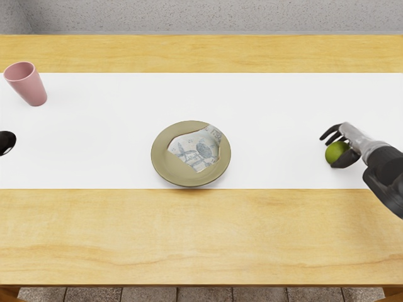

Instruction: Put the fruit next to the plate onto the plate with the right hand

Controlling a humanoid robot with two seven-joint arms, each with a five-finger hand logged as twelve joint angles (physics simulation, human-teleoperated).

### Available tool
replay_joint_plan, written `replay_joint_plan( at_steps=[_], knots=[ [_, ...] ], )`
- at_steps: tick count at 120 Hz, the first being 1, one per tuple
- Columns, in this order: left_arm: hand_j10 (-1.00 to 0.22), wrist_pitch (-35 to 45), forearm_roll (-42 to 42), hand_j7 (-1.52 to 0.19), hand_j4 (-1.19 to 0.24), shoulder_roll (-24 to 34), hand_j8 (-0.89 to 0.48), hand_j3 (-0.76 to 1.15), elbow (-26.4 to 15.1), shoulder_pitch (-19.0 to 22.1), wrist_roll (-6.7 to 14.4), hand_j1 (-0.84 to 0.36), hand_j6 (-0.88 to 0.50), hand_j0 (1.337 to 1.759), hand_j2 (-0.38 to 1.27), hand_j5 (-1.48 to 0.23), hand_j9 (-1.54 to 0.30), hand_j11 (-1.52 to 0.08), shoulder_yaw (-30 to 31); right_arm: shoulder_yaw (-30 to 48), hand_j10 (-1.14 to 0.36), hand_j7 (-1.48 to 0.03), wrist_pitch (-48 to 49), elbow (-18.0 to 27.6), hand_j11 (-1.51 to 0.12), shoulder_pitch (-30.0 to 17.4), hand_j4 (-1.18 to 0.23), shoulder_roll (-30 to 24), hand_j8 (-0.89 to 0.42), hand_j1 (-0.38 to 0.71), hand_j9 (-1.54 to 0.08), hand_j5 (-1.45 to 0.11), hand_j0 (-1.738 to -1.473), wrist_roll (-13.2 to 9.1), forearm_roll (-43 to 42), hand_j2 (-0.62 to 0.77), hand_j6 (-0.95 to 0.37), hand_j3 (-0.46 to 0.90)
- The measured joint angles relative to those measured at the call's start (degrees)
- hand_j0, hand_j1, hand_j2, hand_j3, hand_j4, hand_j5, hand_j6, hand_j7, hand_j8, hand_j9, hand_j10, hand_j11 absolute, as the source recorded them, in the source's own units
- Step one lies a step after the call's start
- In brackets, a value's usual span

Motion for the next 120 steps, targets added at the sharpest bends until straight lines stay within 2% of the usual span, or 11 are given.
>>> replay_joint_plan(
  at_steps=[10, 19, 44, 80, 94, 99, 105, 120],
  knots=[
    [-0.01, -0.01, 0.01, -0.02, -0.01, 0.0, -0.01, 0.0, 0.0, 0.0, -0.01, 0.34, -0.01, 1.658, 0.0, -0.02, -0.02, -0.02, 0.0, 0.01, -0.37, -0.67, 0.12, 0.05, -0.69, -0.12, -0.52, -0.07, -0.33, 0.23, -0.68, -0.67, -1.654, 0.01, -0.02, -0.03, -0.53, 0.0],
    [-0.01, 0.0, 0.01, -0.02, -0.01, 0.0, -0.01, 0.0, 0.02, 0.0, 0.0, 0.34, -0.01, 1.658, 0.0, -0.02, -0.02, -0.02, 0.01, 0.07, -0.36, -0.71, 0.39, 0.14, -0.74, -0.11, -0.55, -0.17, -0.32, 0.24, -0.73, -0.71, -1.651, -0.01, -0.03, 0.0, -0.51, 0.0],
    [-0.01, 0.0, 0.01, -0.02, -0.01, 0.0, -0.01, 0.0, 0.08, 0.0, 0.01, 0.34, -0.01, 1.658, 0.0, -0.02, -0.02, -0.02, 0.02, 0.81, -0.4, -0.82, 1.25, 0.57, -0.83, 0.19, -0.63, -0.5, -0.38, 0.22, -0.83, -0.82, -1.652, -0.01, 0.63, 0.17, -0.59, 0.0],
    [-0.01, 0.01, 0.0, -0.02, -0.01, 0.0, -0.01, 0.0, 0.12, 0.0, 0.01, 0.34, -0.01, 1.658, 0.0, -0.02, -0.02, -0.02, 0.02, 3.6, -0.4, -0.89, 4.77, 3.26, -0.91, 1.66, -0.68, -0.13, -0.37, 0.2, -0.91, -0.92, -1.652, -0.02, 1.66, 0.17, -0.68, 0.0],
    [-0.01, 0.0, 0.01, -0.02, -0.01, 0.0, -0.01, 0.0, 0.16, 0.0, 0.01, 0.34, -0.01, 1.658, 0.0, -0.02, -0.02, -0.02, 0.02, 4.12, -0.44, -0.92, 5.83, 4.31, -0.92, 2.6, -0.7, 1.48, -0.43, 0.16, -0.92, -0.94, -1.651, -0.12, 1.81, 0.19, -0.73, 0.0],
    [-0.01, 0.01, 0.01, -0.02, -0.01, 0.0, -0.01, 0.0, 0.17, 0.0, 0.01, 0.34, -0.01, 1.658, 0.0, -0.02, -0.02, -0.02, 0.01, 4.2, -0.44, -0.93, 6.28, 4.5, -0.93, 3.09, -0.7, 2.39, -0.46, 0.16, -0.93, -0.95, -1.652, -0.13, 1.9, 0.26, -0.74, 0.0],
    [-0.01, 0.0, 0.0, -0.02, -0.01, 0.0, -0.01, 0.0, 0.21, 0.0, 0.02, 0.34, -0.01, 1.658, 0.0, -0.02, -0.02, -0.02, 0.01, 4.26, -0.42, -0.94, 6.61, 4.64, -0.94, 3.54, -0.71, 3.33, -0.46, 0.18, -0.95, -0.96, -1.653, -0.09, 2.09, 0.31, -0.74, 0.0],
    [-0.01, 0.02, 0.01, -0.02, -0.01, 0.0, -0.01, 0.0, 0.25, 0.0, 0.0, 0.34, -0.01, 1.658, 0.0, -0.02, -0.02, -0.02, 0.01, 4.32, -0.4, -0.96, 7.43, 4.8, -0.96, 4.71, -0.72, 5.54, -0.42, 0.21, -0.98, -0.99, -1.654, -0.04, 2.31, 0.35, -0.71, 0.0]
  ],
)
